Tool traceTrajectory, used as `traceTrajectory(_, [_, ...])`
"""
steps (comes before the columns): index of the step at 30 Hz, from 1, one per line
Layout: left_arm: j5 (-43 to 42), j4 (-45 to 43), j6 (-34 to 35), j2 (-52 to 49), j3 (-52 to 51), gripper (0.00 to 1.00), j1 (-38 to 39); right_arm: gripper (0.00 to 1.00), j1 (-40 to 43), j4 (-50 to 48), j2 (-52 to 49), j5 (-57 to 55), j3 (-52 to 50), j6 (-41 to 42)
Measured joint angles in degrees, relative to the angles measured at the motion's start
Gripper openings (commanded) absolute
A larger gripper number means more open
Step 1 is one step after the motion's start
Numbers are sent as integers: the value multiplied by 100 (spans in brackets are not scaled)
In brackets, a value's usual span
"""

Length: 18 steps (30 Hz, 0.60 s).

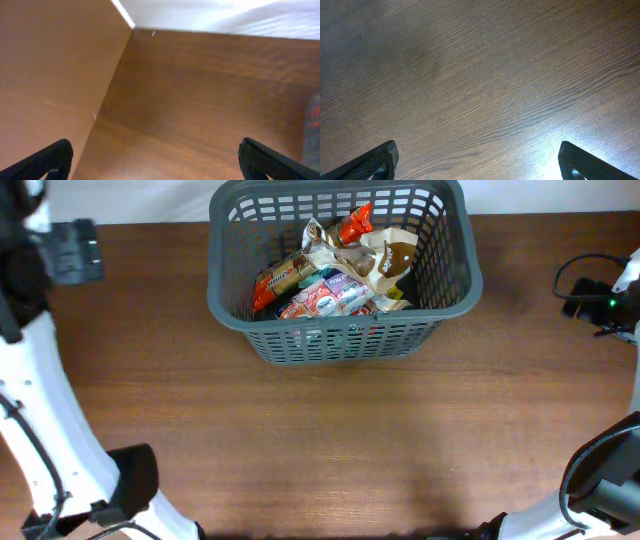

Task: Pack container

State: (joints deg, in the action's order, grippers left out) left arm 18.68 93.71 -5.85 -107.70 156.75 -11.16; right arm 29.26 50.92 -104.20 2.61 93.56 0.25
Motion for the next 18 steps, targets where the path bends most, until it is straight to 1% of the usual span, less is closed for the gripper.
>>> traceTrajectory(3, [-186, 20, 52, -48, -59, 99, -422, 99, 0, 0, 0, 0, 0, -2])
traceTrajectory(6, [-264, 20, 83, -55, -63, 99, -675, 99, 0, 2, 0, 2, 0, -2])
traceTrajectory(18, [-391, 22, 98, -52, -66, 99, -697, 99, -17, 0, 0, 0, 0, 0])
